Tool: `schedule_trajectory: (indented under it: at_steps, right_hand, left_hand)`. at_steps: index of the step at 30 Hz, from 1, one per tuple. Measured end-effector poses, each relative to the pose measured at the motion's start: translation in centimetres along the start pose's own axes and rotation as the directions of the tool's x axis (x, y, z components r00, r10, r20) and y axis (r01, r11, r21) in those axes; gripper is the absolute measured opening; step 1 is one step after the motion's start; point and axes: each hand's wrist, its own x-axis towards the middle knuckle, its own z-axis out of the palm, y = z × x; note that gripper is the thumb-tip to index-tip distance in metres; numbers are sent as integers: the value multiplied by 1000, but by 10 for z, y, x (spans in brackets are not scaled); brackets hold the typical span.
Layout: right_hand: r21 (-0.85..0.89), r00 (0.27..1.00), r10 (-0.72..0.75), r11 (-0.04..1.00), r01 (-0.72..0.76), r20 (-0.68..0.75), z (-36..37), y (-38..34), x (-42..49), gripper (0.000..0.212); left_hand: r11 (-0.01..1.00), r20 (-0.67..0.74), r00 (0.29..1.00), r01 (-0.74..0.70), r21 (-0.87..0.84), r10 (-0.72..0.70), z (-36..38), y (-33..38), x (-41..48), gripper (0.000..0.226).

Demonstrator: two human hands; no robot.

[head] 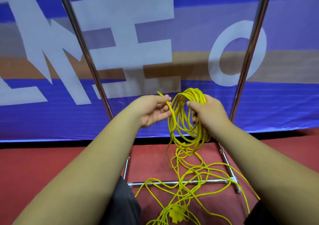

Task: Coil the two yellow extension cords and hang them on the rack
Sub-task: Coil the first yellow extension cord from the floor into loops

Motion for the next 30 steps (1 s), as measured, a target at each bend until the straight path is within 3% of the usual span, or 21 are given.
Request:
schedule_trajectory:
  at_steps: [7, 11, 13, 17, 19, 21, 23, 24, 27, 30]
  right_hand:
    - [133, 986, 52, 988, -73, 158, 7, 19, 8, 6]
    - [272, 959, 133, 941, -201, 249, 14, 22, 7, 22]
    - [303, 956, 162, 924, -234, 244, 17, 23, 7, 24]
    - [397, 971, 181, 889, -230, 159, 17, 22, 12, 11]
    - [417, 981, 181, 888, -196, 75, 11, 22, 15, 12]
    - [399, 985, 171, 903, -157, 0, 2, 20, 20, 13]
    - [374, 987, 147, 921, -113, -64, -7, 19, 26, 13]
    - [350, 988, 130, 932, -91, -89, -12, 19, 28, 14]
    - [261, 988, 81, 964, -45, -129, -25, 19, 32, 15]
    - [223, 990, 73, 974, -45, -122, -31, 19, 34, 16]
  left_hand:
    - [984, -21, 998, 55, -169, -60, 7, -14, 5, 16]
    - [959, -39, 996, 62, -276, -76, 8, -12, 10, 17]
    - [981, -100, 992, 61, -183, -80, 5, -11, 15, 18]
    - [976, -307, 950, 122, 179, -62, -9, -14, 22, 21]
    - [857, -389, 918, 262, 443, -79, -21, -16, 29, 28]
    - [525, -403, 910, 392, 756, -99, -32, -17, 30, 39]
    - [191, -374, 925, 379, 906, -59, -36, -14, 30, 43]
    - [87, -315, 949, 316, 945, -29, -35, -13, 30, 40]
    - [-79, -31, 999, 31, 996, -7, -41, -17, 28, 4]
    - [-97, 140, 990, -143, 985, -35, -45, -21, 29, 28]
